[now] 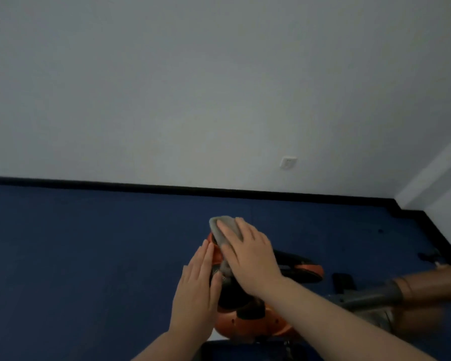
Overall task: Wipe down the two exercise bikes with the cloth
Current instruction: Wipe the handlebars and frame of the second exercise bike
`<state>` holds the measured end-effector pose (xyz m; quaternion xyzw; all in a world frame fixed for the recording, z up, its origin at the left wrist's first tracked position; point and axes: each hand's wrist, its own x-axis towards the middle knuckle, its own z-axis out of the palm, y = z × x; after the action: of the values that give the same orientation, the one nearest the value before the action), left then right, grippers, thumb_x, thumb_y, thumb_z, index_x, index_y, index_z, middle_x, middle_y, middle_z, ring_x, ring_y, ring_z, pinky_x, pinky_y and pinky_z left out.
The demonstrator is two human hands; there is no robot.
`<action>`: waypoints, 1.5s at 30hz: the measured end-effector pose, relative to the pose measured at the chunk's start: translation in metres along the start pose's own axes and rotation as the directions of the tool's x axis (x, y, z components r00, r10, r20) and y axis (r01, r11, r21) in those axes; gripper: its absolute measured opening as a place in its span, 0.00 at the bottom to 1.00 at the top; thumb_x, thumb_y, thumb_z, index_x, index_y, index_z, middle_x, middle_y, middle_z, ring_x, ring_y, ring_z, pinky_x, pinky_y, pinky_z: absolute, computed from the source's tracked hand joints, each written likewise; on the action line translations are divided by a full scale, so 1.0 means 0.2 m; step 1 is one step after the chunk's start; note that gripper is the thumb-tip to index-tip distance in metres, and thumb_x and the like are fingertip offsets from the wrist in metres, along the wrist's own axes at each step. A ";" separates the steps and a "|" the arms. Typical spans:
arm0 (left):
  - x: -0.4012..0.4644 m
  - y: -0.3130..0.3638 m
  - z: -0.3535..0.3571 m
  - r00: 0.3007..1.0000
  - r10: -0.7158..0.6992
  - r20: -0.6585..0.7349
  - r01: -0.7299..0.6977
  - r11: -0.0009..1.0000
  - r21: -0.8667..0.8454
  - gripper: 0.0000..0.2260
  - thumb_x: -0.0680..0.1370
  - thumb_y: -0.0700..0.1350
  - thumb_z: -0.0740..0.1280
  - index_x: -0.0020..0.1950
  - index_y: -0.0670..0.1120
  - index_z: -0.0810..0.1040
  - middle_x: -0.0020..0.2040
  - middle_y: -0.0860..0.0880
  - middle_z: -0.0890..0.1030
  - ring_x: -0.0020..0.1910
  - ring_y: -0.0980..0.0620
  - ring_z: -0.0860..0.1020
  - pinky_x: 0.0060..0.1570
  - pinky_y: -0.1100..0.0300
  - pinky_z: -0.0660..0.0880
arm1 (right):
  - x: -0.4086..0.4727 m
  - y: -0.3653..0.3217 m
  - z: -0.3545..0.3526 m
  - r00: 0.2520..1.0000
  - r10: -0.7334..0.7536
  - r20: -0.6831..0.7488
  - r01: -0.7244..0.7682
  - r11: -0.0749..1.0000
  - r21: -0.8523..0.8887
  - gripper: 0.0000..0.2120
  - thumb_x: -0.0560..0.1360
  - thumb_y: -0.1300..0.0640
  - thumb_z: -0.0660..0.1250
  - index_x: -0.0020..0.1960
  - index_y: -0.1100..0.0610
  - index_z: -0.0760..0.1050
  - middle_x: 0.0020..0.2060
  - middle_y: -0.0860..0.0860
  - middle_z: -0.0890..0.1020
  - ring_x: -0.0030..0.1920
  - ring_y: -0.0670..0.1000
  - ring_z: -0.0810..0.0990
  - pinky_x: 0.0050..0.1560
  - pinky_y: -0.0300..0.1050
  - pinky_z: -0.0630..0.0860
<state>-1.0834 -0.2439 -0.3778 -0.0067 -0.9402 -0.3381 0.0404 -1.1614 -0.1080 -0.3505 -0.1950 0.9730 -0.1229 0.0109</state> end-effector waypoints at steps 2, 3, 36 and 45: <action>0.00 -0.01 -0.01 1.000 0.008 0.010 -0.007 0.999 -0.040 0.23 0.79 0.61 0.42 0.73 0.67 0.39 0.71 0.74 0.39 0.71 0.73 0.46 0.75 0.61 0.54 | -0.11 0.11 -0.03 0.997 -0.047 0.054 0.044 0.997 0.066 0.26 0.79 0.39 0.36 0.76 0.37 0.39 0.77 0.51 0.55 0.75 0.52 0.57 0.72 0.50 0.57; 0.01 -0.02 -0.02 1.000 0.014 0.013 -0.013 0.998 -0.057 0.24 0.78 0.62 0.43 0.73 0.67 0.40 0.71 0.75 0.41 0.71 0.72 0.49 0.74 0.62 0.54 | -0.13 0.18 -0.05 0.998 -0.015 0.068 0.010 0.997 0.078 0.26 0.80 0.40 0.38 0.76 0.37 0.38 0.75 0.50 0.61 0.71 0.51 0.63 0.69 0.49 0.61; 0.63 0.04 -0.04 0.826 0.473 0.306 -0.502 0.865 0.018 0.15 0.83 0.51 0.55 0.67 0.53 0.74 0.65 0.56 0.76 0.65 0.57 0.70 0.61 0.60 0.70 | -0.03 -0.13 0.01 0.268 0.962 -0.051 -0.951 0.273 0.145 0.36 0.81 0.38 0.40 0.78 0.60 0.35 0.76 0.63 0.38 0.76 0.62 0.35 0.76 0.58 0.40; 0.72 -0.05 -0.07 0.774 0.523 0.356 -0.411 0.844 -0.345 0.19 0.82 0.53 0.50 0.62 0.52 0.77 0.58 0.56 0.78 0.60 0.54 0.73 0.57 0.59 0.70 | -0.05 -0.44 0.06 0.378 0.925 -0.045 -0.919 0.380 0.100 0.35 0.79 0.39 0.32 0.79 0.59 0.41 0.78 0.59 0.42 0.77 0.60 0.35 0.76 0.58 0.38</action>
<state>-1.2262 -0.2623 -0.3628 -0.3224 -0.8430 -0.4213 -0.0894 -1.1193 -0.1854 -0.3413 0.3852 0.9124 -0.1335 0.0377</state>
